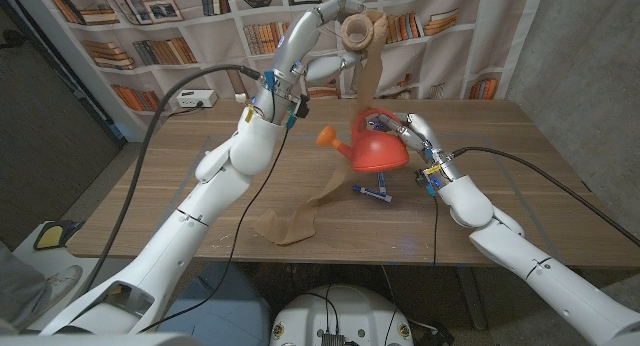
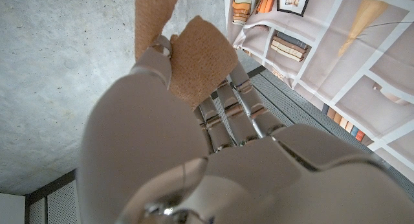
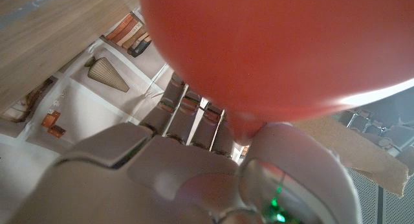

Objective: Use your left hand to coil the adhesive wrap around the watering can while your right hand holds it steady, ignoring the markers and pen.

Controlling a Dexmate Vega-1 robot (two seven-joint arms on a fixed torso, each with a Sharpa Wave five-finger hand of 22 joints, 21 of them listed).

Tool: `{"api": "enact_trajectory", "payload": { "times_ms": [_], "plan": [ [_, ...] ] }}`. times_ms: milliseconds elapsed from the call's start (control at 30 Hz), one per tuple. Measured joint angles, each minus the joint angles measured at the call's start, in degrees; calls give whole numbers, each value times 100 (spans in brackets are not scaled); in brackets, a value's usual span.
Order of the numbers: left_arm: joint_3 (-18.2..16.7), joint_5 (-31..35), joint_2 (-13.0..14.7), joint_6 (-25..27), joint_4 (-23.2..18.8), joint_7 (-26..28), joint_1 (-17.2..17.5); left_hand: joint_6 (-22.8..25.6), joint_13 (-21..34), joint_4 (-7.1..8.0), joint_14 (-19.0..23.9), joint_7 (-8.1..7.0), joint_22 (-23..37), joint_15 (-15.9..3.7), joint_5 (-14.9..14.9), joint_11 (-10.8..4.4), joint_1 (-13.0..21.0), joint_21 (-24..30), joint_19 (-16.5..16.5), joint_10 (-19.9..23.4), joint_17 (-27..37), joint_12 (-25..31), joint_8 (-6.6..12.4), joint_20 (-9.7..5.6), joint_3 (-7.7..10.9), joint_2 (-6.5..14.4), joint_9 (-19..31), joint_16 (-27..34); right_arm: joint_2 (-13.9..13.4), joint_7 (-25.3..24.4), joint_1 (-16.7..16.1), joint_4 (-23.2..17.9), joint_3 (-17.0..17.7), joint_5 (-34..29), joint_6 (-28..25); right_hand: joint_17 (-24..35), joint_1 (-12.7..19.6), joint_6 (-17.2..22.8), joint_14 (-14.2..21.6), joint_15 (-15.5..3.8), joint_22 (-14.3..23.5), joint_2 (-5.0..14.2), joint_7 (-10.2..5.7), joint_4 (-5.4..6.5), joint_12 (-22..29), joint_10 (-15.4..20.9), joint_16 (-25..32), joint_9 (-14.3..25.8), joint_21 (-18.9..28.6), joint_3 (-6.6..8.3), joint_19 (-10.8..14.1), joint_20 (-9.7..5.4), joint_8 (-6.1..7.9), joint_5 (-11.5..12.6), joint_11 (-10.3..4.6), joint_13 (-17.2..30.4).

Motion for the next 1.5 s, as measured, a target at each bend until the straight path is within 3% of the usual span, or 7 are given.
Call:
{"api": "enact_trajectory", "payload": {
  "times_ms": [500, 1500],
  "plan": [
    [-31, -73, 35, -134, -148, 168, 189, 0, 0, 0, -1, 0, -80, -1, 0, 0, -2, 85, -20, 0, -12, 0, -1, -20, 0, 2, -3, -22, 24, 20, -58, 48, 199, 106, 10, 2, -19, 0, 8, -8, 0, 19, 1, 0, -1, 0, -15, 2, 27, 0, 0, 0, 0, 0, 0, -1],
    [-64, -589, 217, -67, -573, 17, 684, -9, -23, 0, -2, 9, -265, -2, 0, 0, -10, 218, -82, 0, -8, -1, -12, -19, 0, 10, 0, -45, 69, -138, -2, 23, 526, 268, 10, 1, -24, 33, 6, -6, 0, 24, -12, 0, -3, -2, -16, 1, 27, 0, -20, -21, 0, 0, -2, 0]
  ]
}}
